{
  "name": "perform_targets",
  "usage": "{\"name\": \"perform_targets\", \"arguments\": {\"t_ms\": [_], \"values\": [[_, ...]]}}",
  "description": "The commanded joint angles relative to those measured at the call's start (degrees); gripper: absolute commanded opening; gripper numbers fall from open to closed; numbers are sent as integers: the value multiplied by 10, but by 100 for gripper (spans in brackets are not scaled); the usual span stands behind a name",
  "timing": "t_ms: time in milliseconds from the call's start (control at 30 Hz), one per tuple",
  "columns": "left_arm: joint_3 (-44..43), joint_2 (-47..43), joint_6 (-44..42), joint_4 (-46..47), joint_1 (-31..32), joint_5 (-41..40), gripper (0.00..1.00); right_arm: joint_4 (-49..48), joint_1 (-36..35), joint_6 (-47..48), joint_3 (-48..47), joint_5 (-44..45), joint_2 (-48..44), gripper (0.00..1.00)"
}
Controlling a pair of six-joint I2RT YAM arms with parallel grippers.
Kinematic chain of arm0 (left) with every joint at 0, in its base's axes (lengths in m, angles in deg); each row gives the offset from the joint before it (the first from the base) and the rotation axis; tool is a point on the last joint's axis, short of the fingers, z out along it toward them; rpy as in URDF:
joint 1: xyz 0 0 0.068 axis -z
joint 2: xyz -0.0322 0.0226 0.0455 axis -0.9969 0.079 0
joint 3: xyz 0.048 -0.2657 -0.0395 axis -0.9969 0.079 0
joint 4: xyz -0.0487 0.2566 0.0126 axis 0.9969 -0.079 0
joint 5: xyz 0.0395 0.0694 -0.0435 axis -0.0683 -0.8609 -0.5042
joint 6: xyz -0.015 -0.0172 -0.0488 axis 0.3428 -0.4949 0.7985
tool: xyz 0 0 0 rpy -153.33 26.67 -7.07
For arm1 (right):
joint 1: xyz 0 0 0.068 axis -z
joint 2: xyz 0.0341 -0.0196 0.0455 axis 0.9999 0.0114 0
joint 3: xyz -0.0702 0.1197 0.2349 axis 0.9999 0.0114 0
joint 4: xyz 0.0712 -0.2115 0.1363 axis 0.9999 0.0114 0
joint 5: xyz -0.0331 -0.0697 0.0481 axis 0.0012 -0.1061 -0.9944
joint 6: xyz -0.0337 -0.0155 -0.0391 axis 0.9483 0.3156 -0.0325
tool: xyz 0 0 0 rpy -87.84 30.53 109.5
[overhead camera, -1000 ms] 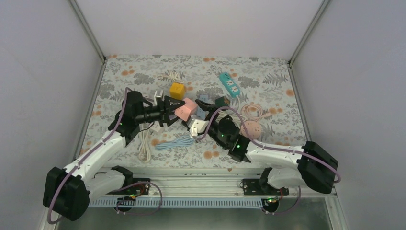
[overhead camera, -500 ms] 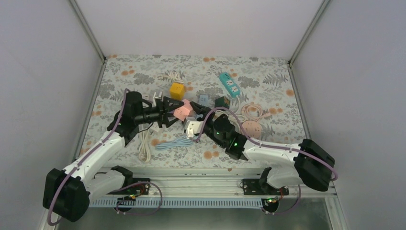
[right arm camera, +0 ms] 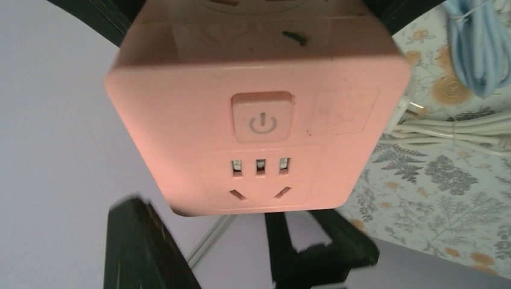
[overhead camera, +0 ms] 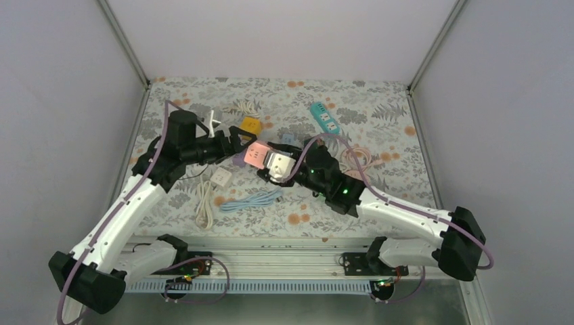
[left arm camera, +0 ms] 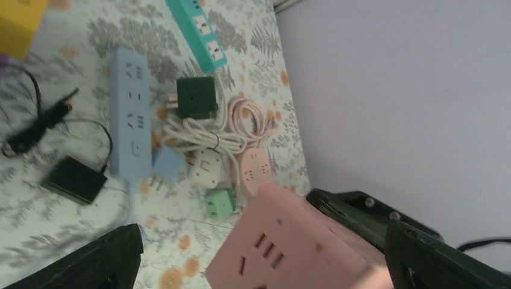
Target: Insert the plug
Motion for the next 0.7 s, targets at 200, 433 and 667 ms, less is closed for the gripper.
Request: {"name": "perform_targets", "arguments": {"t_ms": [200, 433, 667], "values": [[-67, -3, -249, -80, 34, 1, 97, 187, 42, -156, -130, -88, 55, 17], [-59, 24, -252, -73, 54, -1, 93, 192, 50, -193, -153, -109, 60, 18], [-54, 41, -237, -60, 67, -7, 92, 180, 56, -209, -149, -139, 54, 18]]}}
